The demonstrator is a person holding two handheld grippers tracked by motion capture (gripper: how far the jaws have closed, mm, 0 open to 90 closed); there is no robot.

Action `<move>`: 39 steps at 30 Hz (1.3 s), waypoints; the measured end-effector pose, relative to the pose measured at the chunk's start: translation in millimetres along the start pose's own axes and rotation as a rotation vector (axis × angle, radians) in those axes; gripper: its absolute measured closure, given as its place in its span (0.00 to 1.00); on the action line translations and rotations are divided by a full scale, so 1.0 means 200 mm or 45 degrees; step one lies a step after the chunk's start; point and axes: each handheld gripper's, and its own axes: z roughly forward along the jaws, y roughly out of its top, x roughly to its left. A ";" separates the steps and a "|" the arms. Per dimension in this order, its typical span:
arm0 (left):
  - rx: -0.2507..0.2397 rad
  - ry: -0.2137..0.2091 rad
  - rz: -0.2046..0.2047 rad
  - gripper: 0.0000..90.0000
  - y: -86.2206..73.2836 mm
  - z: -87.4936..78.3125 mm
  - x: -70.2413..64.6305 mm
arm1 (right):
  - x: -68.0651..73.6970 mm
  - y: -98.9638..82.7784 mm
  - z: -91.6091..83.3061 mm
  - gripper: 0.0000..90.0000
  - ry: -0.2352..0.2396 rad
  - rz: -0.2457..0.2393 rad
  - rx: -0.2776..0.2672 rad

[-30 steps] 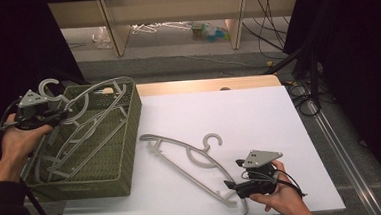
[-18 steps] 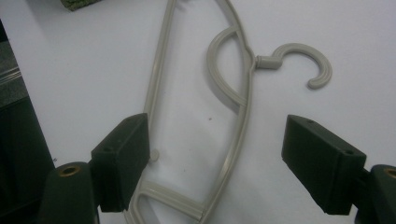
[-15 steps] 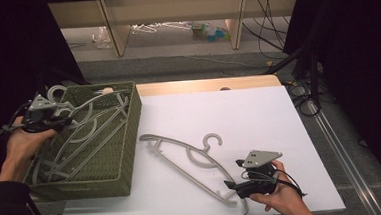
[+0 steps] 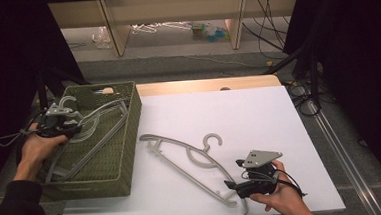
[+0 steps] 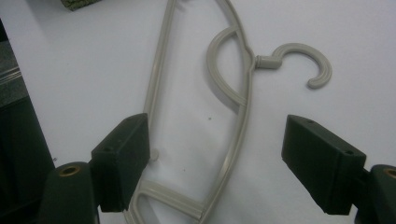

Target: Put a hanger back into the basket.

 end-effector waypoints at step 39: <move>-0.515 -0.176 -0.129 0.34 -0.04 -0.32 -0.54 | 0.00 0.00 0.00 0.27 0.000 0.009 -0.002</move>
